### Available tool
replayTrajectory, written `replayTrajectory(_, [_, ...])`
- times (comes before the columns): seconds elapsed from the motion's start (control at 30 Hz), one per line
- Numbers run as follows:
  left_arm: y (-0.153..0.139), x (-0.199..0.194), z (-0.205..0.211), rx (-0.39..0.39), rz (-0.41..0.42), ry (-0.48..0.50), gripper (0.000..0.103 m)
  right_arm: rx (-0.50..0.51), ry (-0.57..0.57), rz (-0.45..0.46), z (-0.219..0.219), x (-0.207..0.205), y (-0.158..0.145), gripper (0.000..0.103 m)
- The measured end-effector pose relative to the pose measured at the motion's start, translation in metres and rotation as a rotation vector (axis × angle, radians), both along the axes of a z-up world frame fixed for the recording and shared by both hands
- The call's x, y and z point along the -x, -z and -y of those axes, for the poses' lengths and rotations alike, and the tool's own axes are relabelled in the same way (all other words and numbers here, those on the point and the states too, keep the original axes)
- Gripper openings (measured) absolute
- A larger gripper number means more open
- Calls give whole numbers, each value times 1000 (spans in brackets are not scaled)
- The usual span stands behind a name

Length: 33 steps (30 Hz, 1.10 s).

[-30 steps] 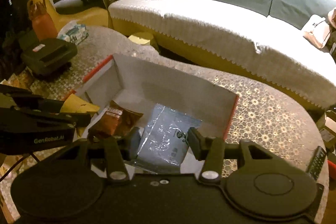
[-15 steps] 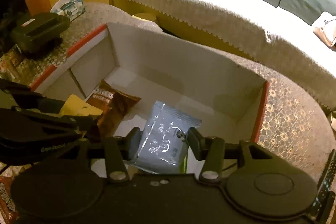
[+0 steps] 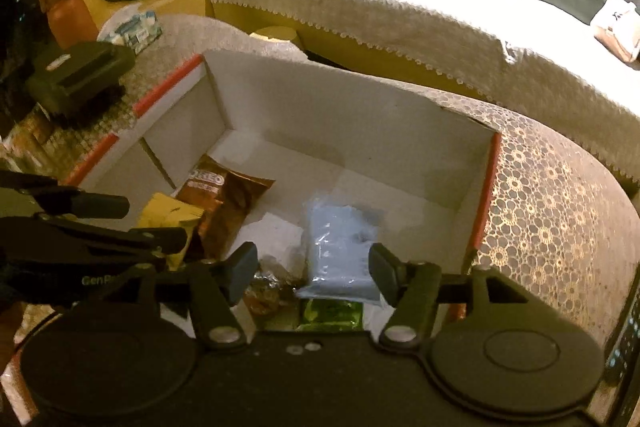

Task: Organize snacks
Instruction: 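Withdraw both open tools from the box back to the snack pile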

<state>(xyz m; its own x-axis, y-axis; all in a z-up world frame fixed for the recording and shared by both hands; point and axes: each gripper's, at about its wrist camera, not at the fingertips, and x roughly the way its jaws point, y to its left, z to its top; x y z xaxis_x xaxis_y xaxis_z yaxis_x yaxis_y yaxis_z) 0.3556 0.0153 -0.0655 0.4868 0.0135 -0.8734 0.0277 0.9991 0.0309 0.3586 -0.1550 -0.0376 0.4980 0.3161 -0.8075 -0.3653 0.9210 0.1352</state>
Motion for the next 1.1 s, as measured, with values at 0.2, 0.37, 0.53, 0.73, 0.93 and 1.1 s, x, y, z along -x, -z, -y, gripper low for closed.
replayTrajectory(0.2, [-21,20,-2,22,41,-7,66,-25,13,10,7,20,-16,66])
replayTrajectory(0.37, [-39,39,-3,27,75,2,71,-37,17,35,11,37,-32,75])
replayTrajectory(0.53, [-57,61,-3,34,110,7,75,-60,27,53,17,56,-48,80])
replayTrajectory(0.73, [-78,94,0,26,164,32,81,-99,23,78,22,84,-65,88])
replayTrajectory(0.93, [-92,131,-3,34,212,48,83,-117,-10,107,25,118,-77,95])
replayTrajectory(1.1, [-99,165,-11,35,263,52,86,-122,-38,136,30,151,-83,102])
